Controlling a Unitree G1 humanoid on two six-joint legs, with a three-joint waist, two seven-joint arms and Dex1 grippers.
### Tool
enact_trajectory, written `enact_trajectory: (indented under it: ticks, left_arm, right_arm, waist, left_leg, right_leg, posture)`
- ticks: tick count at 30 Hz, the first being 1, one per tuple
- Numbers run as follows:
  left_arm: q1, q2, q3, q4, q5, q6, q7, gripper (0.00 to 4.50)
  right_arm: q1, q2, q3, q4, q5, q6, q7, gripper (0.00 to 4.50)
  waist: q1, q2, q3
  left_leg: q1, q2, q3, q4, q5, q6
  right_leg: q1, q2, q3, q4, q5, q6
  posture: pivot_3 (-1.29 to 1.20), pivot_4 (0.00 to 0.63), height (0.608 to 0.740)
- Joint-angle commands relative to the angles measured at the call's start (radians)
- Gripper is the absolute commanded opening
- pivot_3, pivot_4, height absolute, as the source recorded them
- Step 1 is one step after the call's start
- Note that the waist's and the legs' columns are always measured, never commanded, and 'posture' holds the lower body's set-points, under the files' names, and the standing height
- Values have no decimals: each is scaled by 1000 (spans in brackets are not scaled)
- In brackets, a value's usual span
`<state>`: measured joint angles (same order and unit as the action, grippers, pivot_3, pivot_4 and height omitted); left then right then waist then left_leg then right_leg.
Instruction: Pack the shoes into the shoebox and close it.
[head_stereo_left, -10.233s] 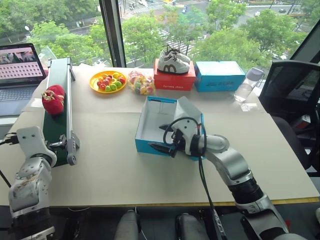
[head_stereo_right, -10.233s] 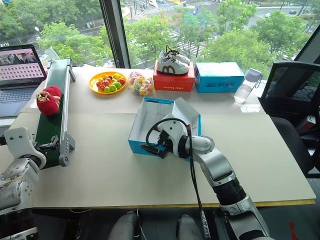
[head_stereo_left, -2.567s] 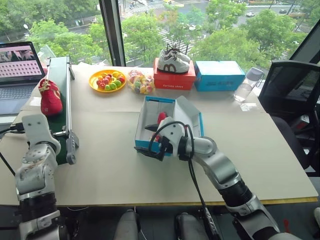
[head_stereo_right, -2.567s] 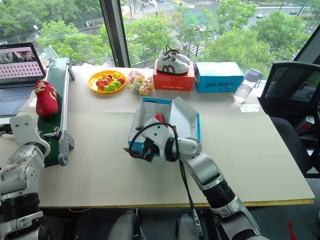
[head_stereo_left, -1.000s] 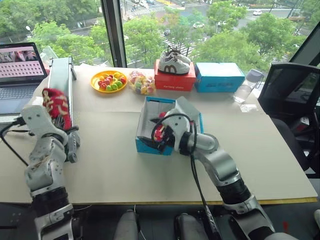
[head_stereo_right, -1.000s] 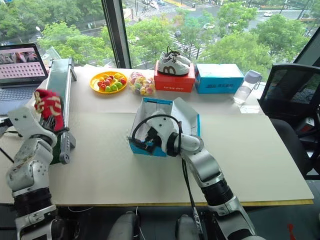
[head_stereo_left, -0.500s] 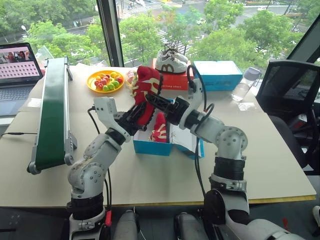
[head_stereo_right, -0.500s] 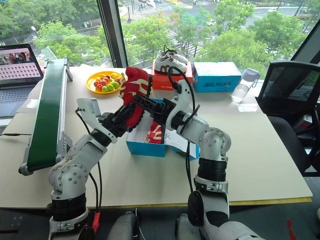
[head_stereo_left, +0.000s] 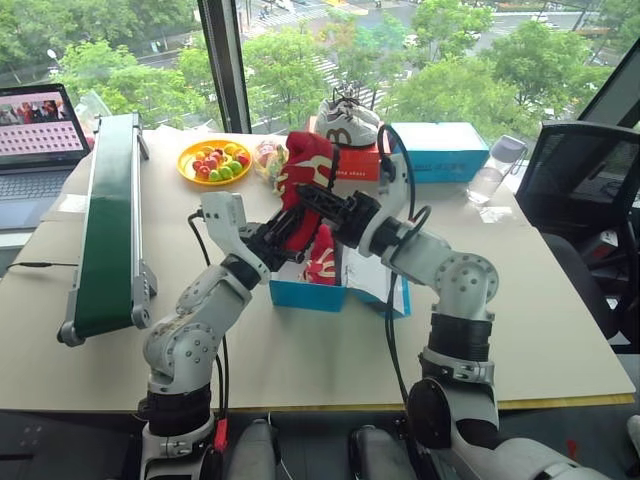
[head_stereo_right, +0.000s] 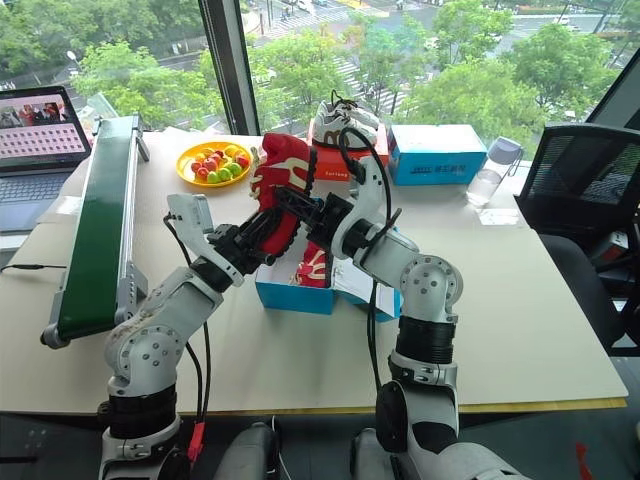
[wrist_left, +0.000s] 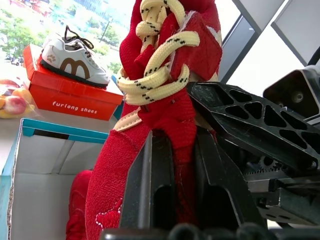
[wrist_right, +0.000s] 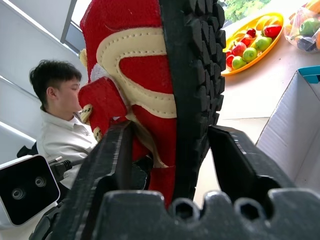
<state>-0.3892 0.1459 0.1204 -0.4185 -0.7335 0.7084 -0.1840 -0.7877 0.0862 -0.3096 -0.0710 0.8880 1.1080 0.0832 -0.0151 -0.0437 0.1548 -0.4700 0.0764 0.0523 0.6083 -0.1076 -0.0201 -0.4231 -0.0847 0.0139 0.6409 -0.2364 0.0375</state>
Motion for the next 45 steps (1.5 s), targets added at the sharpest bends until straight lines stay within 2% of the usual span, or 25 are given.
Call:
enact_trajectory:
  ticks: [1, 4, 10, 12, 14, 16, 19, 23, 25, 30, 36, 45]
  left_arm:
    - [-12, 3, -26, -37, -7, -4, -14, 45]
    - [-8, 8, -27, -40, -6, -3, -14, 45]
    - [6, 4, -28, -42, 12, -33, -15, 45]
    - [5, 32, -45, -40, 42, -24, -15, 1010]
    - [7, 62, -54, -34, 59, -10, -26, 1711]
    - [31, 136, -74, -42, 116, -40, -69, 2080]
    - [89, 263, -54, -24, 205, -96, -130, 2080]
    - [146, 364, -4, -10, 238, -135, -189, 2080]
    - [161, 384, 16, -12, 244, -141, -201, 2080]
    - [186, 395, 44, -26, 258, -143, -203, 2080]
    - [211, 367, 49, -62, 263, -137, -179, 2080]
    - [217, 343, 34, -74, 268, -128, -171, 2080]
  right_arm:
    - [-24, 3, 4, -28, 24, -42, -6, 947]
    - [-26, 3, 10, -28, 27, -43, -6, 569]
    - [-37, 19, 1, -49, 74, -31, -20, 551]
    - [-48, 24, -10, -39, 83, -43, -41, 551]
    - [-64, 24, -22, -18, 76, -65, -76, 551]
    - [-90, 23, -44, 24, 49, -94, -137, 551]
    - [-137, 11, -76, 125, 21, -121, -225, 551]
    - [-181, 8, -61, 249, -21, -114, -273, 551]
    - [-194, 16, -55, 292, -32, -97, -290, 551]
    - [-208, 41, -47, 365, -39, -54, -339, 551]
    - [-204, 29, 6, 489, -119, -67, -312, 551]
    - [-422, 3, 84, 1143, -375, -403, -84, 551]
  waist:
    - [0, 0, 0]
    - [0, 0, 0]
    - [0, 0, 0]
    - [0, 0, 0]
    - [0, 0, 0]
    - [0, 1, 0]
    - [-8, 1, 1]
    - [-11, 3, 2]
    - [-12, 3, 2]
    - [-5, 4, 2]
    - [-6, 4, 2]
    - [-31, 4, 2]
  left_leg:
    - [0, 0, 0, 0, 0, 0]
    - [0, 0, 0, 0, 0, 0]
    - [-1, 0, 0, 0, 0, 0]
    - [-1, 0, 0, 0, 0, 0]
    - [-1, 0, 0, -1, 0, 0]
    - [-1, 0, 0, -1, 0, 0]
    - [0, 0, 0, -1, 0, 0]
    - [-1, 2, 1, -3, 0, 0]
    - [-2, 2, 1, -4, 0, 0]
    - [-5, 2, 1, -4, 0, 0]
    - [-6, 2, 1, -3, 0, 0]
    - [-2, 7, 0, -2, 0, 0]
  right_leg:
    - [0, 0, 0, 0, 0, 0]
    - [0, 0, 0, 0, 0, 0]
    - [0, 0, 0, -1, 0, 0]
    - [0, 0, 0, -1, 0, 0]
    - [0, 0, 0, -1, 0, 0]
    - [0, 0, 0, -1, 0, 0]
    - [-1, 0, 0, -1, 0, -1]
    - [-3, 1, 0, -1, -1, -3]
    - [-4, 1, 0, -1, -1, -3]
    - [-5, 1, -1, -3, -1, -2]
    - [-6, 1, -1, -3, -1, -2]
    - [-2, 7, 0, -4, 0, -4]
  posture:
    - [0, 150, 740]
    - [0, 150, 740]
    - [0, 150, 740]
    - [0, 150, 740]
    - [0, 150, 740]
    - [0, 150, 740]
    - [0, 150, 740]
    - [0, 150, 740]
    - [0, 150, 740]
    - [0, 150, 740]
    - [0, 150, 740]
    - [0, 150, 740]
